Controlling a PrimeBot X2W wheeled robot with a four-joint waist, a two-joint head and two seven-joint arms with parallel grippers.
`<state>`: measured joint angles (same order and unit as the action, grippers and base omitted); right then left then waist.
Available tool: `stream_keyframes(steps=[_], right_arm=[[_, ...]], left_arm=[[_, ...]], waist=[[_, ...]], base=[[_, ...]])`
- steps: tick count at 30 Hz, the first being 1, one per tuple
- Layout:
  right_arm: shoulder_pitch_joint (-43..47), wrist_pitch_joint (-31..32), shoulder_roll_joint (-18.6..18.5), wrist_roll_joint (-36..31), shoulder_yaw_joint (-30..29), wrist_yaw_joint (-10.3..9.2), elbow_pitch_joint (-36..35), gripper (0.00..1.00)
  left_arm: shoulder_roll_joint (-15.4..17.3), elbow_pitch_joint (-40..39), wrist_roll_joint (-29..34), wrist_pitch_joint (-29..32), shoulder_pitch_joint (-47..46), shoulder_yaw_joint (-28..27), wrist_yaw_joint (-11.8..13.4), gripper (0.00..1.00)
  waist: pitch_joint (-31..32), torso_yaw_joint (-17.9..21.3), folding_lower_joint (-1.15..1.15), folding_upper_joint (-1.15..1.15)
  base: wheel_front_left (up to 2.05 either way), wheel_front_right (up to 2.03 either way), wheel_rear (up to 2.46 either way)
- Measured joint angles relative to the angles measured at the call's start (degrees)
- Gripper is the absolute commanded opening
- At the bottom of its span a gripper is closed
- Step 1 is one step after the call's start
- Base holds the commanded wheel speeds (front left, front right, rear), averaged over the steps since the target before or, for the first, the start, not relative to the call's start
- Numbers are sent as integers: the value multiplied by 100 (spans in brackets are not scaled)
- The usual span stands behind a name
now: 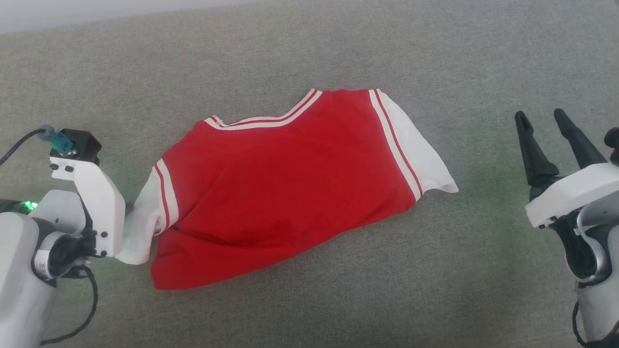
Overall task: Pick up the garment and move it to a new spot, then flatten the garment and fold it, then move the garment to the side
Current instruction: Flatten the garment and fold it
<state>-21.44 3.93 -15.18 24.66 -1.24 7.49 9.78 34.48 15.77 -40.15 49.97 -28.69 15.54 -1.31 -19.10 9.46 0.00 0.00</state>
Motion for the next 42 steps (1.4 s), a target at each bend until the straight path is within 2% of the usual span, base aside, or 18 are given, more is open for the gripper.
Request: stream_keyframes(steps=[4,11,17,18,20,21,22,28,33,37,42], right_arm=[[3,-7,-14,-9,-89,0,9,100],[25,12,-3,-68,-199,0,-18,100],[66,64,13,-115,-233,0,-78,100],[81,71,11,-115,-242,0,-88,100],[104,82,0,-115,-256,0,-109,100],[113,89,-3,-115,-264,0,-126,100],[121,91,-4,-118,-269,0,-145,100],[131,124,9,-163,-331,0,-208,100],[132,171,48,-176,-325,0,-242,100],[132,181,62,-175,-307,0,-258,100],[132,182,58,-171,-302,0,-259,100]], left_arm=[[91,-4,-9,-140,-63,-118,7,0],[447,-85,45,-328,-218,-405,80,0],[356,-353,-226,-156,-203,-472,151,1],[324,-464,-246,-104,-193,-463,200,41],[338,-713,-216,33,-149,-372,229,64],[338,-861,-212,104,-100,-346,287,87],[326,-984,-220,175,-47,-339,352,100],[331,-1745,-194,725,211,-96,670,100],[381,-1914,-110,953,422,71,820,100],[436,-1751,-7,888,507,124,810,100],[345,-1304,-11,638,504,114,698,100]], waist=[[20,-69,0,0],[62,-190,0,0],[73,-256,0,0],[73,-268,0,0],[67,-284,0,0],[66,-294,0,0],[64,-302,0,0],[49,-335,0,0],[25,-318,0,0],[-23,-279,0,0],[-105,-227,0,0]], base=[[0,0,0],[0,0,0],[0,0,0],[0,0,0],[0,0,0],[0,0,0],[0,0,0],[0,0,0],[0,0,0],[0,0,0],[0,0,0]])
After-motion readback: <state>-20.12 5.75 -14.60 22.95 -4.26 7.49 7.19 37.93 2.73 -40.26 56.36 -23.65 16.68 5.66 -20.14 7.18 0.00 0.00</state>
